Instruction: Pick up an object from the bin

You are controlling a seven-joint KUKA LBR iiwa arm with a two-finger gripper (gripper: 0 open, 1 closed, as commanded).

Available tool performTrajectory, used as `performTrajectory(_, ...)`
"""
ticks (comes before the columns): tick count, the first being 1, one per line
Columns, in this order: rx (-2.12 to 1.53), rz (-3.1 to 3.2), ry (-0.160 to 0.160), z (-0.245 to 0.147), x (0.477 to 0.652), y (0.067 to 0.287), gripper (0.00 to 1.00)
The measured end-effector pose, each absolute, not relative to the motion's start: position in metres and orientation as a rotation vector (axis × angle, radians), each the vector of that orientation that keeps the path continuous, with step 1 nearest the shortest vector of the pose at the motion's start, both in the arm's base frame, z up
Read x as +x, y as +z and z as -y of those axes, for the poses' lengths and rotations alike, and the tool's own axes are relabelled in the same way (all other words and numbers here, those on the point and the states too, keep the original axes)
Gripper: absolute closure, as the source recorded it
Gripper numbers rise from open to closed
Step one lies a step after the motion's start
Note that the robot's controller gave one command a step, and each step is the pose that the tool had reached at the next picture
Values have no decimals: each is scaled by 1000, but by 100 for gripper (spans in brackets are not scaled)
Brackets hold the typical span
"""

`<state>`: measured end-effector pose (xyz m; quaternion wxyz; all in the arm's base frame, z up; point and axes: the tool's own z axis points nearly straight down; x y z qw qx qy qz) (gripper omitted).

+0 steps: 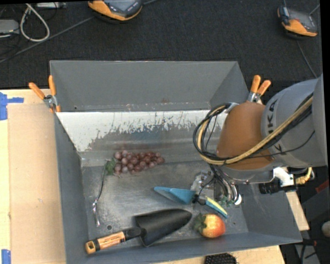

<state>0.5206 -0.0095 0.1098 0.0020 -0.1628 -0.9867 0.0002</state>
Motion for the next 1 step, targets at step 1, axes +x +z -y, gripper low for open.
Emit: performTrajectory(1,-509,3097,0,10,521,124,100)
